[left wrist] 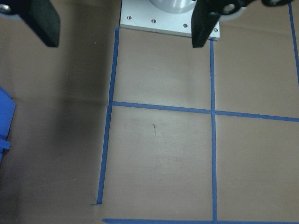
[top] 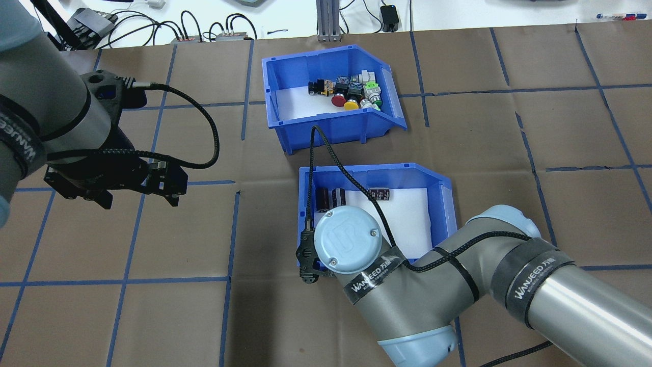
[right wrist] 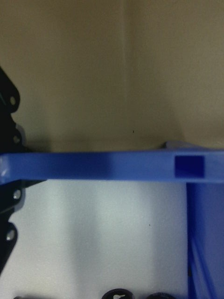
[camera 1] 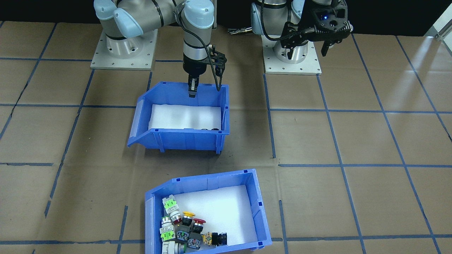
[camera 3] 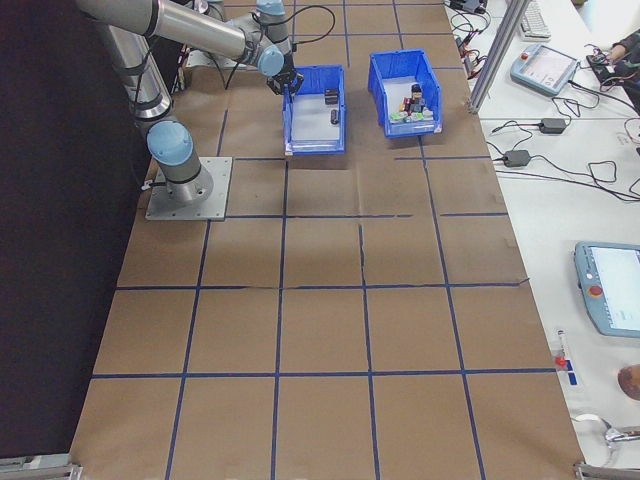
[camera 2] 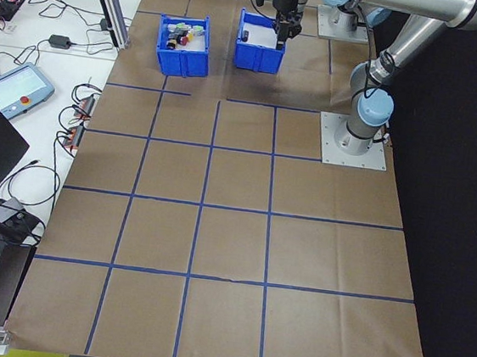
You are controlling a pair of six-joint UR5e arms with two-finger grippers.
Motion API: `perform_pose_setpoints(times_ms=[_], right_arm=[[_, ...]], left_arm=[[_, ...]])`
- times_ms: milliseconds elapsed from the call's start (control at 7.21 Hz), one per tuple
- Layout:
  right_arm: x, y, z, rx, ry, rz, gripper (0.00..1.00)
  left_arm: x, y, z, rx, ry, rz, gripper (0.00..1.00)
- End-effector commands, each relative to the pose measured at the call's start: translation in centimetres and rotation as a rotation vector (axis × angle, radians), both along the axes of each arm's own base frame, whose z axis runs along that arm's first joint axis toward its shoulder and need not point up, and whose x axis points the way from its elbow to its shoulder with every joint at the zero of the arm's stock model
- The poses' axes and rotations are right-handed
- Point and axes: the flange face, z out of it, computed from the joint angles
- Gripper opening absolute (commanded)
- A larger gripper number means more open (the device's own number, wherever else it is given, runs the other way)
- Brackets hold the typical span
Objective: Place button box in front
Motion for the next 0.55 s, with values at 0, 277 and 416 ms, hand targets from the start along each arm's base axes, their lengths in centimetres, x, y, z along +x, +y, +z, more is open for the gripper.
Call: perform_pose_setpoints(times_ms=[0, 277, 416], right_arm=[[0.37, 0.26, -0.11, 0.001, -0.005, 0.008, 0.0], [0.45, 0.2, -0.33, 0.0, -0.012, -0.033, 0.63], [1.02, 0.42, -0.58, 0.035, -0.062, -0.04, 0.99]], left_arm=[[-0.11, -0.88, -0.65, -0.148, 0.008, -0.037, 1.0], [-0.33, -1.15, -0.22, -0.157, 0.035, -0.037, 1.0], [-0.45, -1.05, -0.15, -0.157, 0.054, -0.036, 1.0]])
